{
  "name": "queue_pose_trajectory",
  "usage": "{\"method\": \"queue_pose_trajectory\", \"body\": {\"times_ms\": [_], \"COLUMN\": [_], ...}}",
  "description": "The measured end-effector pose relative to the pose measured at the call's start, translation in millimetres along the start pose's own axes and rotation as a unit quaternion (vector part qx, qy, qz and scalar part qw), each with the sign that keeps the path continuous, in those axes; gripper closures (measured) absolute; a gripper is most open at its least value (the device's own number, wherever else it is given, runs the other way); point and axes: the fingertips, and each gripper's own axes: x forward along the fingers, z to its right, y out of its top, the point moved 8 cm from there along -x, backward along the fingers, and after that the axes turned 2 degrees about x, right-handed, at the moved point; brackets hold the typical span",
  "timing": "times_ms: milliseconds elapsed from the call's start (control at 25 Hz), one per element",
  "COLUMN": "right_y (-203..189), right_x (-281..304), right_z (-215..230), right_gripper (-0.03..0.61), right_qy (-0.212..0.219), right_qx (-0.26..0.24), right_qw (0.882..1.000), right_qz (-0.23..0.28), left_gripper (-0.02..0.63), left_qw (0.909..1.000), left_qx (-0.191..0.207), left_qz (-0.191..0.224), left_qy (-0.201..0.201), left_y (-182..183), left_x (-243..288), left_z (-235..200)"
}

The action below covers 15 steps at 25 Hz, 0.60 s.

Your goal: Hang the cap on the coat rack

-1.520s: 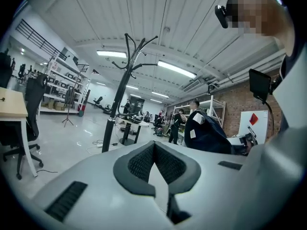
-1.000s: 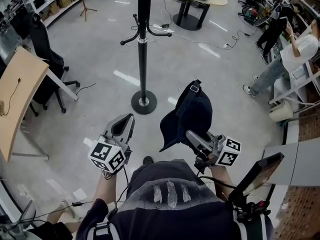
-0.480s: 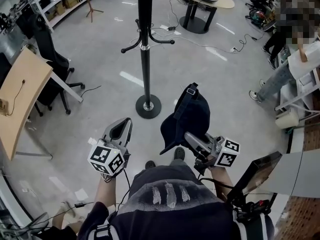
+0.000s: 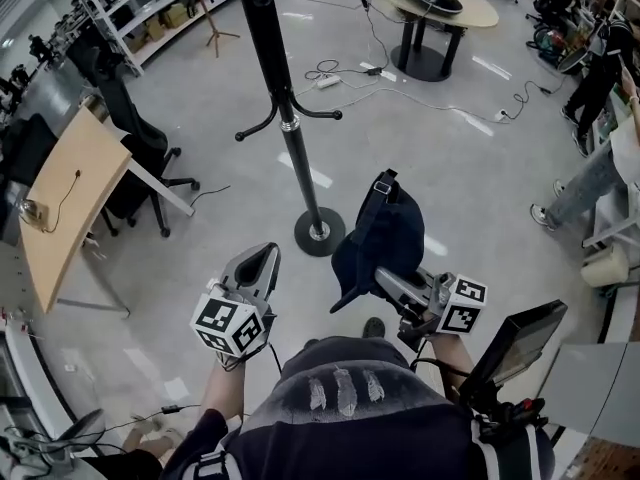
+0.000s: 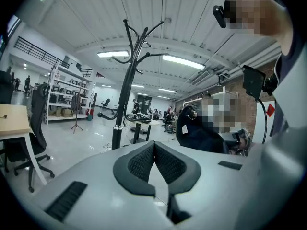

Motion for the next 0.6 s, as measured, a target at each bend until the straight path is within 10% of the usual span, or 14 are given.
{"method": "queue_pose_trajectory", "body": {"times_ms": [600], "right_y": [94.5], "right_x": [-39.2], "right_z": [70.4], "right_gripper": [0.567], "right_qy": [0.054], "right_qx": [0.007], "right_qw": [0.997], "right_qz": [-0.055], "left_gripper": [0.607], "left_qw": [0.9968], "left_qx": [-0.006], "left_qz": [0.004], "left_qy": [0.079], "left_y": [22.2], "left_x": [74.3], "left_z": [52.2]}}
